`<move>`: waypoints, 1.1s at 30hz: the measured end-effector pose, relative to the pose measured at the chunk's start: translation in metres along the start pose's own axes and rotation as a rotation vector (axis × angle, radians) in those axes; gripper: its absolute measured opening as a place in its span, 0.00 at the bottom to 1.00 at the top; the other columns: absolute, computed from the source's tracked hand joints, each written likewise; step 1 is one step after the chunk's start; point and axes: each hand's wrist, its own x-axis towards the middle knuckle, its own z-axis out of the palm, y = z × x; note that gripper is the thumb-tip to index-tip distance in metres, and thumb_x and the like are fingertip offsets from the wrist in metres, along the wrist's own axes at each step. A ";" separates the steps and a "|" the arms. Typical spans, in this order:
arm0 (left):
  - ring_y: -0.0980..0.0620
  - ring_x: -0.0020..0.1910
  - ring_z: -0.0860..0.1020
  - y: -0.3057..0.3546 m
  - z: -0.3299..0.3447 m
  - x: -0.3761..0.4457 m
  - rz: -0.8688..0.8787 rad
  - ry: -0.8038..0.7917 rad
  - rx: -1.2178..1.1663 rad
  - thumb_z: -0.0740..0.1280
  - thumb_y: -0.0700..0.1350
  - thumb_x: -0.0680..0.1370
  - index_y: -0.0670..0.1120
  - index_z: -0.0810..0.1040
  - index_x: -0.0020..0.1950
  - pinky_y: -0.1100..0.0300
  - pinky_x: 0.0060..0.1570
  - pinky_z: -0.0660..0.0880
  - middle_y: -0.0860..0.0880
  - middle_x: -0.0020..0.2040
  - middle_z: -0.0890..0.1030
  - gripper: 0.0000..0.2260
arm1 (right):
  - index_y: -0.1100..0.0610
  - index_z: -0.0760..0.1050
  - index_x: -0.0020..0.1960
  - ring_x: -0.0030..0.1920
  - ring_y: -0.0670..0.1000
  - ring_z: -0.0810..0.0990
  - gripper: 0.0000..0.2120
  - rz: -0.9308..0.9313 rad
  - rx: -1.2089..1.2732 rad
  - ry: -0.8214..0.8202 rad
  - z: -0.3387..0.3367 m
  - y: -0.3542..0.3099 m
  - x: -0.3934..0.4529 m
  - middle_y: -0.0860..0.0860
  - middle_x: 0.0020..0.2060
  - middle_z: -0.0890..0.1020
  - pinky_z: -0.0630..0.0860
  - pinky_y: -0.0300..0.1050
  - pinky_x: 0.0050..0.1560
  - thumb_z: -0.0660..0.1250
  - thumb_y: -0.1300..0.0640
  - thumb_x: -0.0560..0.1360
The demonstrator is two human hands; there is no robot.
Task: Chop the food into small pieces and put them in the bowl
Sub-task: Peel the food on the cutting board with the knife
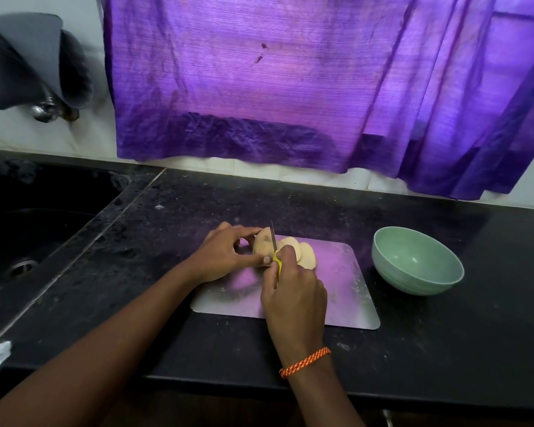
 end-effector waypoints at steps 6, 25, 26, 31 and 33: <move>0.56 0.59 0.72 -0.004 0.000 0.001 -0.016 -0.005 -0.008 0.70 0.82 0.63 0.72 0.73 0.74 0.50 0.64 0.74 0.56 0.57 0.76 0.40 | 0.54 0.74 0.55 0.31 0.52 0.76 0.06 -0.013 -0.015 -0.004 0.000 0.000 -0.001 0.50 0.33 0.77 0.62 0.44 0.28 0.66 0.54 0.79; 0.58 0.59 0.72 -0.010 0.003 0.006 -0.027 -0.008 0.022 0.65 0.85 0.62 0.65 0.76 0.75 0.50 0.62 0.73 0.58 0.59 0.79 0.46 | 0.55 0.78 0.54 0.24 0.51 0.74 0.14 -0.090 -0.130 0.041 0.002 -0.004 -0.001 0.50 0.27 0.74 0.64 0.42 0.22 0.77 0.56 0.71; 0.58 0.59 0.72 -0.009 0.003 0.005 -0.028 -0.007 0.025 0.65 0.85 0.62 0.65 0.76 0.75 0.51 0.61 0.73 0.57 0.59 0.78 0.46 | 0.55 0.78 0.54 0.24 0.51 0.74 0.13 -0.095 -0.134 0.038 0.002 -0.003 0.001 0.50 0.27 0.74 0.65 0.43 0.21 0.77 0.56 0.71; 0.58 0.58 0.72 -0.003 0.001 0.003 -0.016 0.000 0.039 0.67 0.80 0.65 0.62 0.76 0.76 0.49 0.62 0.73 0.58 0.56 0.78 0.42 | 0.56 0.80 0.52 0.29 0.50 0.76 0.12 -0.114 -0.123 0.048 0.003 0.001 0.011 0.50 0.32 0.77 0.68 0.41 0.23 0.78 0.56 0.71; 0.61 0.57 0.71 0.000 0.000 0.002 -0.022 -0.004 0.036 0.67 0.82 0.63 0.61 0.77 0.76 0.50 0.62 0.73 0.59 0.56 0.78 0.45 | 0.55 0.80 0.54 0.29 0.50 0.77 0.13 -0.110 -0.121 0.031 0.003 0.002 0.009 0.50 0.32 0.77 0.68 0.42 0.23 0.78 0.56 0.72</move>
